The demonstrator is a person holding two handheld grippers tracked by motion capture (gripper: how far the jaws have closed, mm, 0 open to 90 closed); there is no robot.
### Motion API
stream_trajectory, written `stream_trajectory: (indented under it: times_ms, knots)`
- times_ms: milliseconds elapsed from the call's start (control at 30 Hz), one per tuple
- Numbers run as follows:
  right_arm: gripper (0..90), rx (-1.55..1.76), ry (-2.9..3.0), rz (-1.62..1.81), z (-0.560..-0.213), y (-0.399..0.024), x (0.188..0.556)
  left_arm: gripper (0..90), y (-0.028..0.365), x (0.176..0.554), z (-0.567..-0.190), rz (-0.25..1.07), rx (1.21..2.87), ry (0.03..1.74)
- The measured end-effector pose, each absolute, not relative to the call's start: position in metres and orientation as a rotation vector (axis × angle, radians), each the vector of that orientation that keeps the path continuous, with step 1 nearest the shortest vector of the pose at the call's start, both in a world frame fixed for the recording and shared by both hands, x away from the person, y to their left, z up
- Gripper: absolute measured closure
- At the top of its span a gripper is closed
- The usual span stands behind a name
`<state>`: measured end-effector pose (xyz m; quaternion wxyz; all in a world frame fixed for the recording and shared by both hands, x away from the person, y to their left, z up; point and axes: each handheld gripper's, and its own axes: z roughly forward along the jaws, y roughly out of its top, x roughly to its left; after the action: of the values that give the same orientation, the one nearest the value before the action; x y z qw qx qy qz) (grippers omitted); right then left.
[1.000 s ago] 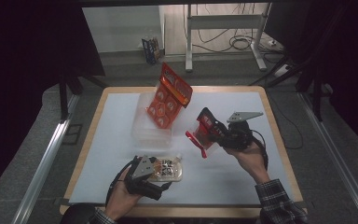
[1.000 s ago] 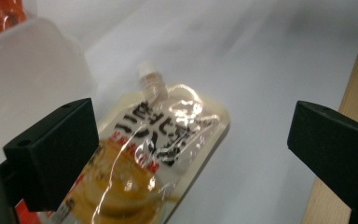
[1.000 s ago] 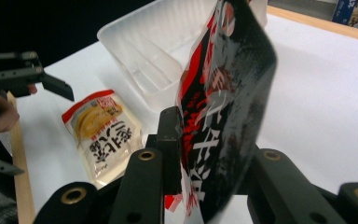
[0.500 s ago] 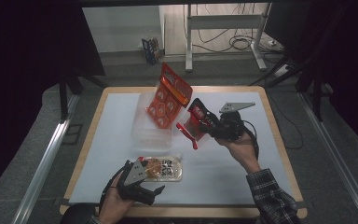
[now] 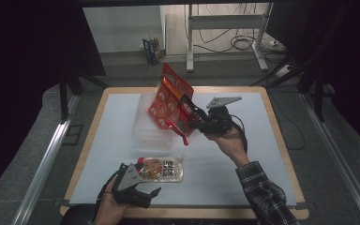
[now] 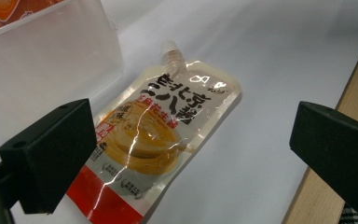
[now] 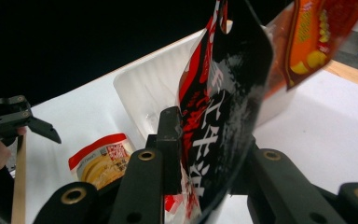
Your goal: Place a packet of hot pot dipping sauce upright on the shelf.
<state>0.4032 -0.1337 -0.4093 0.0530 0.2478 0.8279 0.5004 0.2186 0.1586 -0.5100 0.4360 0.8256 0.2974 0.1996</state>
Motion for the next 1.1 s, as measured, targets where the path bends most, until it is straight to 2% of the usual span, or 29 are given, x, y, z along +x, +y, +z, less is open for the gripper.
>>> stream_trajectory:
  times_ms: [1100]
  knots:
    - [71.9,0.597,2.568,1.521,-0.425,-0.055,0.424,0.4,0.166,0.211,-0.509,0.504,2.03,0.767]
